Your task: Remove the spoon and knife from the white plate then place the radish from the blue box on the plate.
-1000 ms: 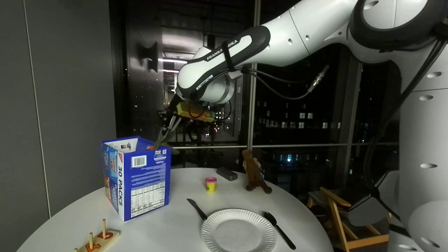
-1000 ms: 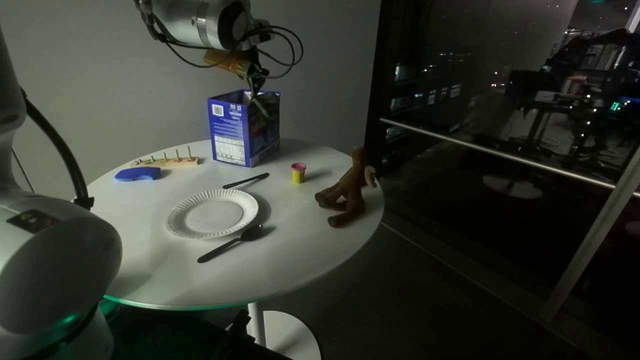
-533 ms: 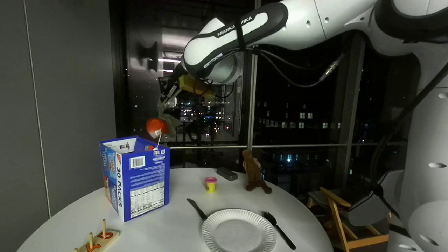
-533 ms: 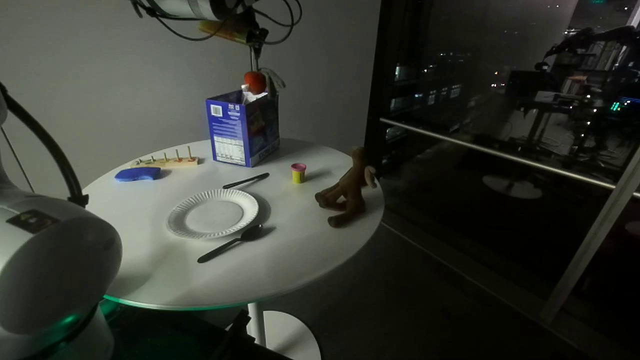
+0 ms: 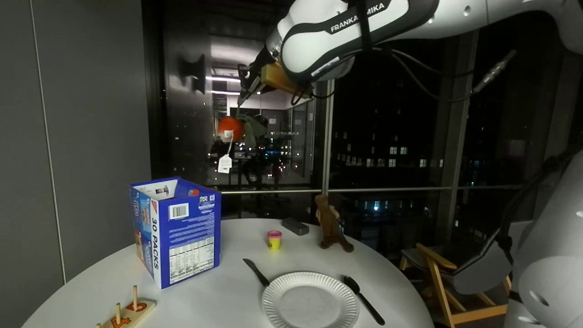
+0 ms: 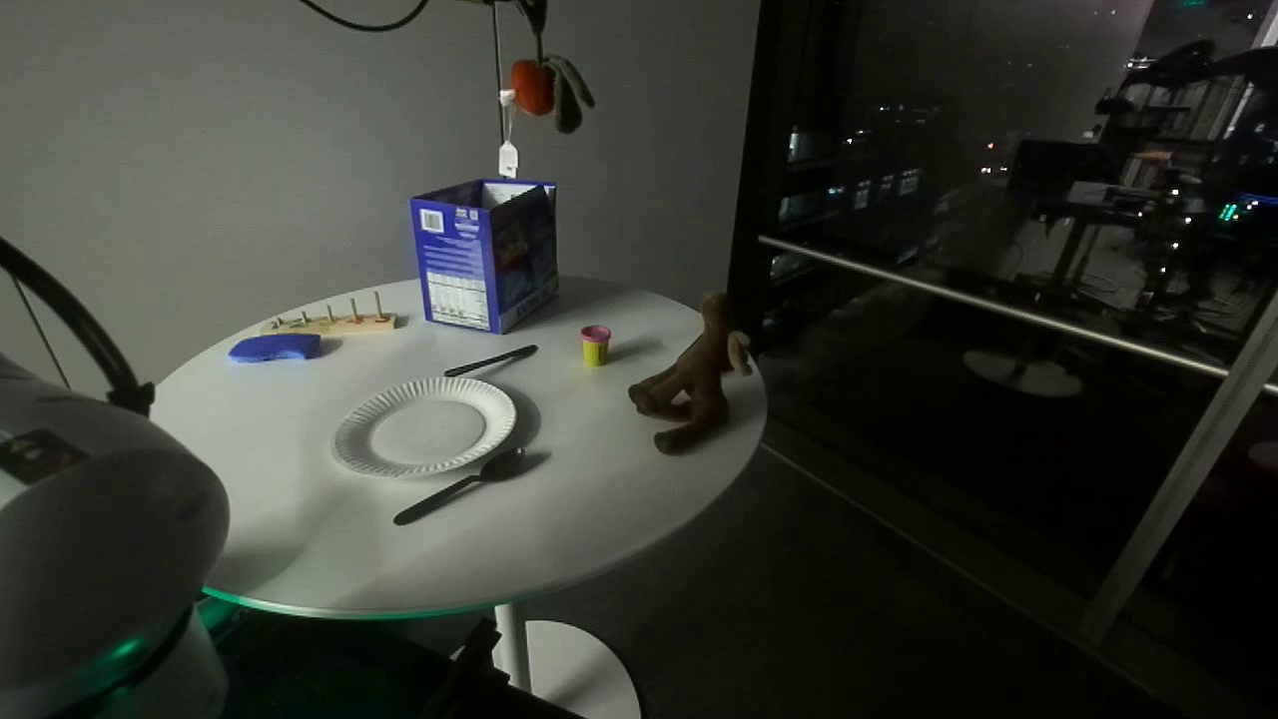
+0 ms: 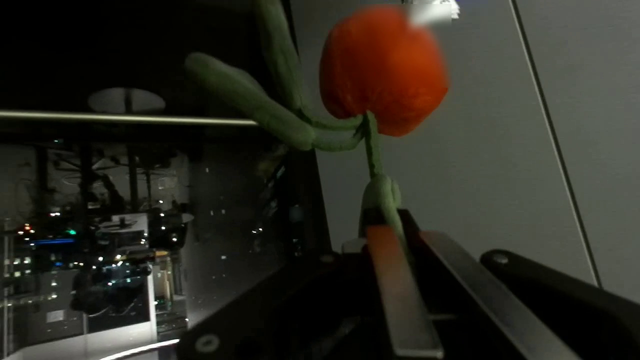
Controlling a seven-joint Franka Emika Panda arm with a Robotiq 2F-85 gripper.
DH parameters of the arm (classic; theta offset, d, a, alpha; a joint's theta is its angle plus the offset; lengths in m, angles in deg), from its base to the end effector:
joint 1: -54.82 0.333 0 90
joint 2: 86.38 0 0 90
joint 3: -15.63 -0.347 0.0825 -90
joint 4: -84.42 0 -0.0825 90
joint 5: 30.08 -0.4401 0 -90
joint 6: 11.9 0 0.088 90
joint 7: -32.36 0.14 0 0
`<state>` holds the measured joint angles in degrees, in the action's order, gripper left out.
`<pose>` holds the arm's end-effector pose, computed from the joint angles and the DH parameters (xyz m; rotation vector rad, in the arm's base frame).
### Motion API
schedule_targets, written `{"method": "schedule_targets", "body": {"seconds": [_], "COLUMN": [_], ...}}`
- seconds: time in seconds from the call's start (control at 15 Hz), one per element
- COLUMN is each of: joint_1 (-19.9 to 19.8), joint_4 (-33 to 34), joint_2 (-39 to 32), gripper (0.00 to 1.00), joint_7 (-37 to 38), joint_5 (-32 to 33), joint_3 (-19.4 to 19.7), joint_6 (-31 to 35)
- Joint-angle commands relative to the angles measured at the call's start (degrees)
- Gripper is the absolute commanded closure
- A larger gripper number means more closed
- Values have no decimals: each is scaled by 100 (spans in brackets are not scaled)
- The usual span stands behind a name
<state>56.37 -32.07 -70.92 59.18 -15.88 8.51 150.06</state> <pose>0.5907 0.1094 0.6922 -2.6118 0.1446 -1.5521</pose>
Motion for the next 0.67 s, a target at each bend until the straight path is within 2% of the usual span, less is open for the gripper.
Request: {"method": "schedule_targets", "body": {"seconds": [0.0,0.07,0.13,0.2,0.33,0.6], "joint_1": [-305,-317,-44,-132,-20,128], "joint_4": [-664,-746,-804,-840,-858,-935], "joint_2": [917,1083,1193,1303,1378,1271], "gripper": [90,90,91,91,90,90], "joint_7": [532,135,108,-125,-332,-812], "joint_5": [446,74,87,-165,-418,-993], "joint_3": [-232,-320,-139,-254,-221,-97], "joint_6": [-1079,-1684,-2176,-2674,-3576,-4726]}}
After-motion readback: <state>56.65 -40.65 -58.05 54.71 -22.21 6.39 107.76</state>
